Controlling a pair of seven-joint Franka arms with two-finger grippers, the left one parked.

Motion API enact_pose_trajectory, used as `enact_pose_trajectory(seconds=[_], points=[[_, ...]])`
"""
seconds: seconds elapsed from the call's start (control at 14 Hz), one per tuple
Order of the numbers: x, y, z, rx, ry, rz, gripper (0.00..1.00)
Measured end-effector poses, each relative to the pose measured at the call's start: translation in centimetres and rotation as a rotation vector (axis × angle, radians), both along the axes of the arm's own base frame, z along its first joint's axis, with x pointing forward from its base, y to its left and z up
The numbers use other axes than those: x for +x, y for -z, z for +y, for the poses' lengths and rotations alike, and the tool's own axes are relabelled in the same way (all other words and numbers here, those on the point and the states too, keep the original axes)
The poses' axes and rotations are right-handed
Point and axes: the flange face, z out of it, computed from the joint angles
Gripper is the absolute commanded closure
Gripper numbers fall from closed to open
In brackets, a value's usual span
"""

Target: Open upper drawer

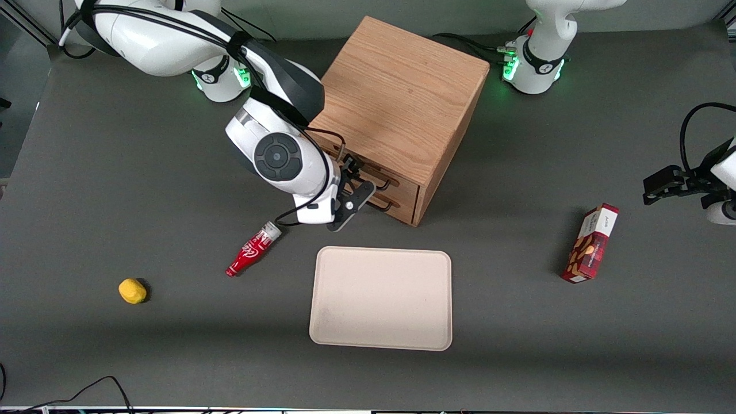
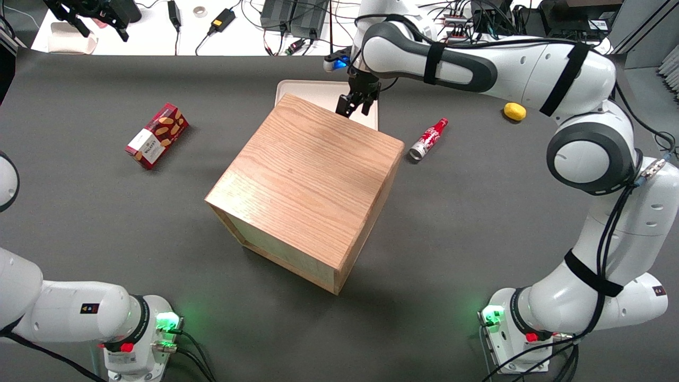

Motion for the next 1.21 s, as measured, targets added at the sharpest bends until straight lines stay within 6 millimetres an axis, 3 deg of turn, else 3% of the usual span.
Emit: enact_pose_trajectory(seconds=[0.21, 0.71, 1.21], points=[[1.1, 0.1, -0.9, 0.005, -0.029, -0.029, 0.00], [9.8, -0.5, -9.9, 0.024, -0.055, -0.229, 0.00], [14.3, -1.1, -15.5, 0.008, 0.007, -0.360, 0.00]])
